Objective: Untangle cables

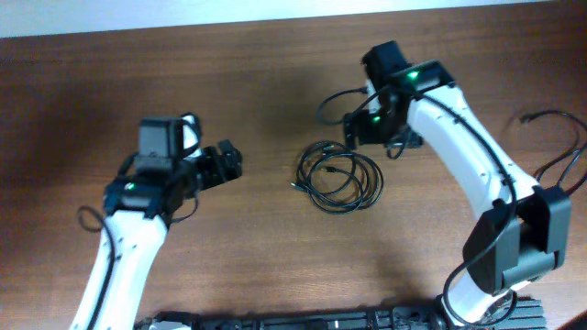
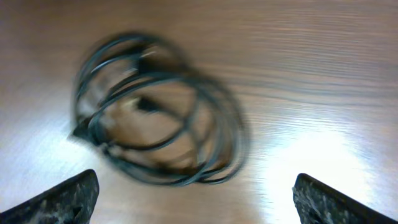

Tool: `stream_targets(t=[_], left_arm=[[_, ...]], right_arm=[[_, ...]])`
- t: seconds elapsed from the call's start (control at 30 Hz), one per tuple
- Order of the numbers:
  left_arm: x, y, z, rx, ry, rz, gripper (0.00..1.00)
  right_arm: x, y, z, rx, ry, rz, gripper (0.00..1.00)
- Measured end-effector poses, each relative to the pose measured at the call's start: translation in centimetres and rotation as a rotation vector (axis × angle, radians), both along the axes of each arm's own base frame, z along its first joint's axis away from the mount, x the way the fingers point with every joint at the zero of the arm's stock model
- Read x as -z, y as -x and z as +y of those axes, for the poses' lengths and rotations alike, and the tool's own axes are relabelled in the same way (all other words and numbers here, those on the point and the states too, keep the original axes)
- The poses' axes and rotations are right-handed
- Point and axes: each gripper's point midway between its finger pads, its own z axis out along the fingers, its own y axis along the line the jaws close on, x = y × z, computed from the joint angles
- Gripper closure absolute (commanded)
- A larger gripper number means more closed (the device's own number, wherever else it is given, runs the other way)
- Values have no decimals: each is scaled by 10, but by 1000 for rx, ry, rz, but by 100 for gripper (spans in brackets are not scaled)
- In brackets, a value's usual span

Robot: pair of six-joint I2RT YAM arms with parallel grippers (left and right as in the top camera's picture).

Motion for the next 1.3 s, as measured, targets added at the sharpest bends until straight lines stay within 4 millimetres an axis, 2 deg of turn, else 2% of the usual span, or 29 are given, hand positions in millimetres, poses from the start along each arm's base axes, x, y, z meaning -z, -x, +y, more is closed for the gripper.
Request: stream_targets(t=[0.03,0.07,0.13,0.2,0.23,0.3,0.33,0.37,0.4,0.47,0.5,0.57,0.63,0.73,0.9,0.97,1.03,1.1,1.13,1.2,1.23,1.3], left_arm=[[7,-4,-17,52,11,7,10],[21,-10,-44,127,20,21,16],[42,-15,-85,233,37,30,21],[66,-22,-125,326,41,20,21],[80,-20,-139,360,36,34,23],[111,-10,-158,411,17,91,37],[119,-10,-161,417,14,100,43],[125,-12,-163,419,13,102,55],[133,-12,-164,421,9,112,63],[145,-10,-163,410,5,145,83],[149,-10,-163,406,3,153,85],[150,-10,-162,391,7,161,84],[151,-9,-160,386,-1,171,73],[152,-8,-159,380,-5,177,73],[152,-8,-159,379,-5,177,74],[152,-8,-159,379,-5,177,73],[152,-8,-159,379,-5,177,73],[152,-8,-159,379,-5,177,72],[152,-8,-159,379,-5,177,72],[152,-8,-158,377,-8,177,72],[152,-8,-158,377,-8,177,72],[152,-8,-158,376,-8,177,71]], right_arm=[[1,2,-16,62,13,25,1],[2,0,-34,134,18,36,1],[3,1,-53,202,22,54,2],[3,1,-53,214,20,53,1],[4,0,-52,214,19,50,0],[9,3,-52,216,20,64,12],[14,5,-52,217,21,70,18],[25,8,-52,215,20,81,25],[37,14,-50,212,11,102,30],[57,14,-33,125,-89,87,34],[66,17,-25,86,-134,89,34],[77,26,-13,23,-207,104,34],[81,29,-2,-50,-274,93,35],[81,26,5,-95,-316,64,36],[78,18,26,-182,-353,3,45],[85,19,34,-214,-347,11,45],[94,21,34,-215,-332,33,44],[98,21,30,-209,-309,38,28],[99,20,28,-213,-292,34,27],[98,23,21,-215,-272,56,29],[94,19,18,-218,-267,48,34],[88,9,10,-226,-263,19,38]])
